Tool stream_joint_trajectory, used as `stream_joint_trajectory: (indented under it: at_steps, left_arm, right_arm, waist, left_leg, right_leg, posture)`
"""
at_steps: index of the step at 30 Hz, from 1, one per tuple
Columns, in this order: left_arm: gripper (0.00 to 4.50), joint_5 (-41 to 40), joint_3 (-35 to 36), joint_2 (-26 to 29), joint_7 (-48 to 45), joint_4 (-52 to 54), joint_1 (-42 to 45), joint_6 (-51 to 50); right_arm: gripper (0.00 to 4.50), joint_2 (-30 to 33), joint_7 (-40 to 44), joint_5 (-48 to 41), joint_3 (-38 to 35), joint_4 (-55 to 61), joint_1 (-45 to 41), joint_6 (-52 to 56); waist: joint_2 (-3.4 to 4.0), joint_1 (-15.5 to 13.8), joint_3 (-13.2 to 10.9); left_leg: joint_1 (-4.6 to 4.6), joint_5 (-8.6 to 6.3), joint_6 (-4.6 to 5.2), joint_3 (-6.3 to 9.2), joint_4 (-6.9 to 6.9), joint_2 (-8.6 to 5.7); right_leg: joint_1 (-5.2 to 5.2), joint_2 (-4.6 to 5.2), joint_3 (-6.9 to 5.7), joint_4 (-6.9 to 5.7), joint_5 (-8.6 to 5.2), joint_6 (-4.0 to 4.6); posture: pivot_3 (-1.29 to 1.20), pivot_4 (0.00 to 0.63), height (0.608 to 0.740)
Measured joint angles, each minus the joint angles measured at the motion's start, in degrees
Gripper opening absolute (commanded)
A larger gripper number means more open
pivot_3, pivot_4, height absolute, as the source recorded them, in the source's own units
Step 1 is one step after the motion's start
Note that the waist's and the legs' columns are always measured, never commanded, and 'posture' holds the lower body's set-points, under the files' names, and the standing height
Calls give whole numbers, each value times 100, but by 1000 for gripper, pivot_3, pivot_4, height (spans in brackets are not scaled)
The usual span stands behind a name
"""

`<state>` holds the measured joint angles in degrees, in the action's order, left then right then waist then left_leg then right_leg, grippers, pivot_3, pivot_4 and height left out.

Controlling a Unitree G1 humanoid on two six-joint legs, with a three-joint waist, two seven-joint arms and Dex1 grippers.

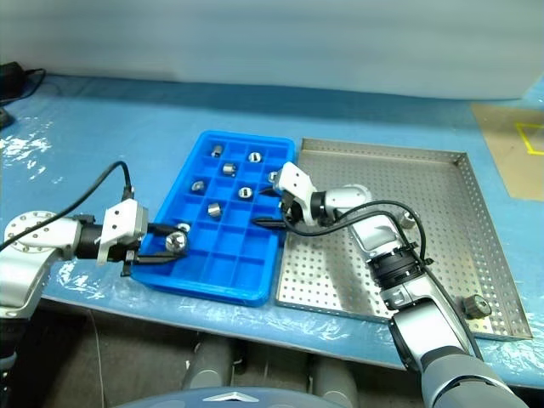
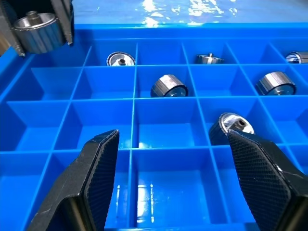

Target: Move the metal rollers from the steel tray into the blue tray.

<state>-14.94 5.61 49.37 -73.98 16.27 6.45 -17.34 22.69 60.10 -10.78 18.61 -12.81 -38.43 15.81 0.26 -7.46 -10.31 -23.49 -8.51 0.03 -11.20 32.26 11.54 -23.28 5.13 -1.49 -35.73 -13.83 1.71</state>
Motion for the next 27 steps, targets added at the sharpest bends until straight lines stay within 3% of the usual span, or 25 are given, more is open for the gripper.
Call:
stream_joint_trajectory:
  at_steps: [18, 23, 27]
  left_arm:
    - [1722, 273, -643, 125, 189, -758, 191, 542]
    - [3310, 362, -807, 122, 154, -1146, 464, 767]
    - [3310, 377, -864, 42, 190, -1183, 661, 777]
  right_arm:
    - [3682, 166, -23, 65, -113, 140, 137, 51]
    - [3682, 165, -88, 65, -151, 240, 164, 89]
    - [3682, 167, -144, 67, -170, 248, 198, 102]
  waist:
    - [-1, 33, 1]
    - [-2, 33, 2]
    - [-2, 35, 2]
  left_leg:
    - [22, 27, -44, 1, -21, 35]
    - [28, 27, -44, 1, -21, 35]
    - [27, 30, -49, 1, -21, 35]
  right_leg:
    - [-10, -78, 14, -6, -10, 18]
    - [-5, -77, 16, -11, -9, 19]
    - [-5, -77, 16, -12, -9, 19]
  posture:
    - [141, 150, 740]
    - [130, 150, 740]
    - [114, 150, 740]
